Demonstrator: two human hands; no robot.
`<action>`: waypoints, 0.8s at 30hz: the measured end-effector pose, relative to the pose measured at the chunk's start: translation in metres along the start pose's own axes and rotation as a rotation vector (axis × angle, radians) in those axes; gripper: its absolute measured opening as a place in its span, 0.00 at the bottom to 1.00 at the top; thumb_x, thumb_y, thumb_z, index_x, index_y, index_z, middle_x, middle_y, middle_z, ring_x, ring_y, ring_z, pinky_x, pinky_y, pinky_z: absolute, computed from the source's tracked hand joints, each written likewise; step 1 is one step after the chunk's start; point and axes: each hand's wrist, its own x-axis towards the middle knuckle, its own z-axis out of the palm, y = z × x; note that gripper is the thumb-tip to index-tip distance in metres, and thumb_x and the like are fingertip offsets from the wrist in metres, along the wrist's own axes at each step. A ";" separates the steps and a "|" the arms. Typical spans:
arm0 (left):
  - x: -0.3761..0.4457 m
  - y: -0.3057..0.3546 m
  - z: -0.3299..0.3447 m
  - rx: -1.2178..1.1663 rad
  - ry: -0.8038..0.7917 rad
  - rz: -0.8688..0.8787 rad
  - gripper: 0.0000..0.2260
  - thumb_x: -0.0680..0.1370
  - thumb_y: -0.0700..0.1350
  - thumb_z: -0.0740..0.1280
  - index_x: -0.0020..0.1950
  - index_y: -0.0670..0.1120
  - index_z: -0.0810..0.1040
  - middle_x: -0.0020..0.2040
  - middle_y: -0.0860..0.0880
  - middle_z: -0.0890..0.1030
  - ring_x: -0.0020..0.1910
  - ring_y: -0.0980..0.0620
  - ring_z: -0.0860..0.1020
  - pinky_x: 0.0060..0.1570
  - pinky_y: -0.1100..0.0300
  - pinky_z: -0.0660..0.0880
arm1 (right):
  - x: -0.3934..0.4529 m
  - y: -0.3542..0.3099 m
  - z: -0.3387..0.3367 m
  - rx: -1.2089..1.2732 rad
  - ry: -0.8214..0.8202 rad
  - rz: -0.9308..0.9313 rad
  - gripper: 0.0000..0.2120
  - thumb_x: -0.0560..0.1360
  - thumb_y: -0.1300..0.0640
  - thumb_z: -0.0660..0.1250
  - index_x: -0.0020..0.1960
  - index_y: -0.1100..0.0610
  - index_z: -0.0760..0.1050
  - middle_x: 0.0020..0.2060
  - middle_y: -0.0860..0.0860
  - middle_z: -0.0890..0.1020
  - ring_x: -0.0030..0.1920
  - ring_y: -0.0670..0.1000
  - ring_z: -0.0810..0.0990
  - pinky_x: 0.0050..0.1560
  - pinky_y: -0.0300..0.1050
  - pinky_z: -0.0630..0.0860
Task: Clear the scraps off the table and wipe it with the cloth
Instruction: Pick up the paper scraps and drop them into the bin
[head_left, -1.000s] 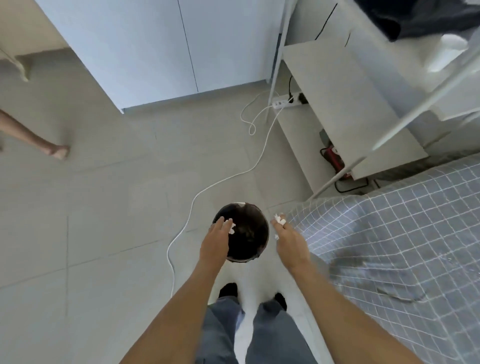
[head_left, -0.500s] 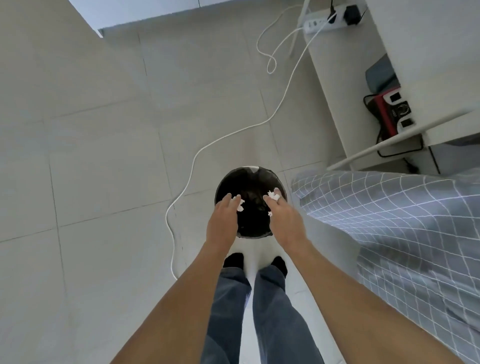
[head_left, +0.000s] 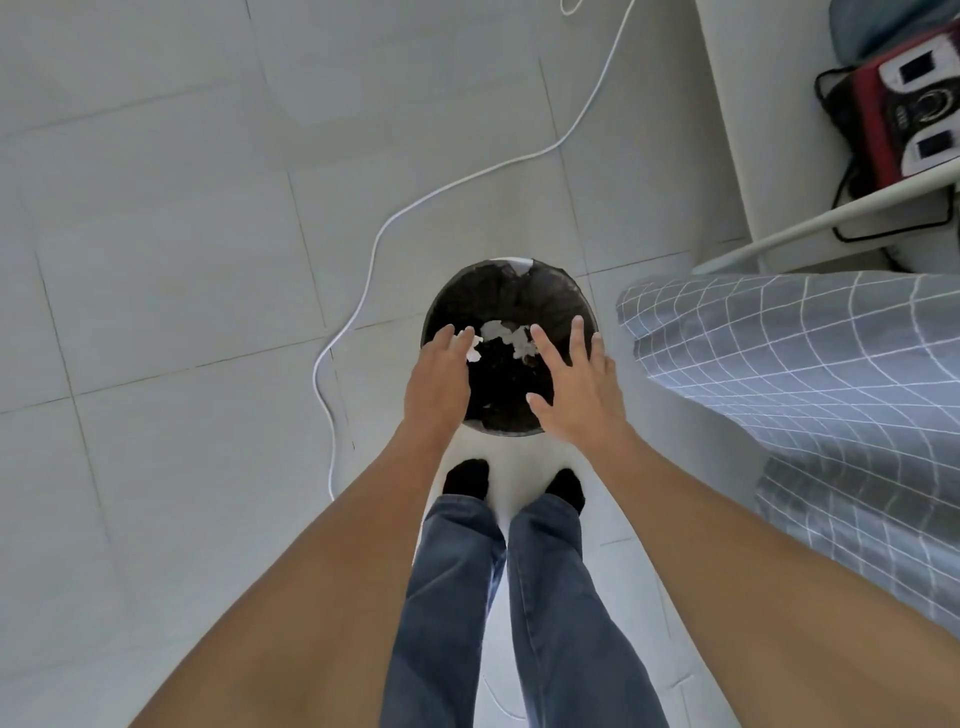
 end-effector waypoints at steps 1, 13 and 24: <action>0.000 0.002 0.001 -0.006 0.003 0.006 0.21 0.82 0.36 0.57 0.75 0.45 0.64 0.74 0.43 0.65 0.70 0.43 0.67 0.67 0.53 0.66 | 0.000 0.002 0.000 -0.002 0.004 0.005 0.41 0.77 0.45 0.64 0.78 0.43 0.38 0.77 0.59 0.39 0.76 0.64 0.43 0.75 0.58 0.48; -0.005 0.016 -0.013 -0.123 -0.167 0.026 0.42 0.77 0.52 0.67 0.78 0.46 0.41 0.79 0.43 0.40 0.78 0.43 0.45 0.75 0.51 0.50 | -0.020 0.017 -0.018 -0.015 0.020 0.023 0.40 0.78 0.46 0.62 0.78 0.44 0.38 0.77 0.59 0.39 0.77 0.60 0.43 0.75 0.57 0.48; -0.037 0.045 -0.094 0.245 -0.269 -0.013 0.35 0.81 0.58 0.56 0.79 0.44 0.41 0.78 0.42 0.41 0.78 0.43 0.44 0.74 0.46 0.54 | -0.071 -0.013 -0.095 -0.017 0.089 0.023 0.34 0.79 0.47 0.60 0.79 0.48 0.44 0.78 0.58 0.44 0.78 0.58 0.44 0.76 0.56 0.48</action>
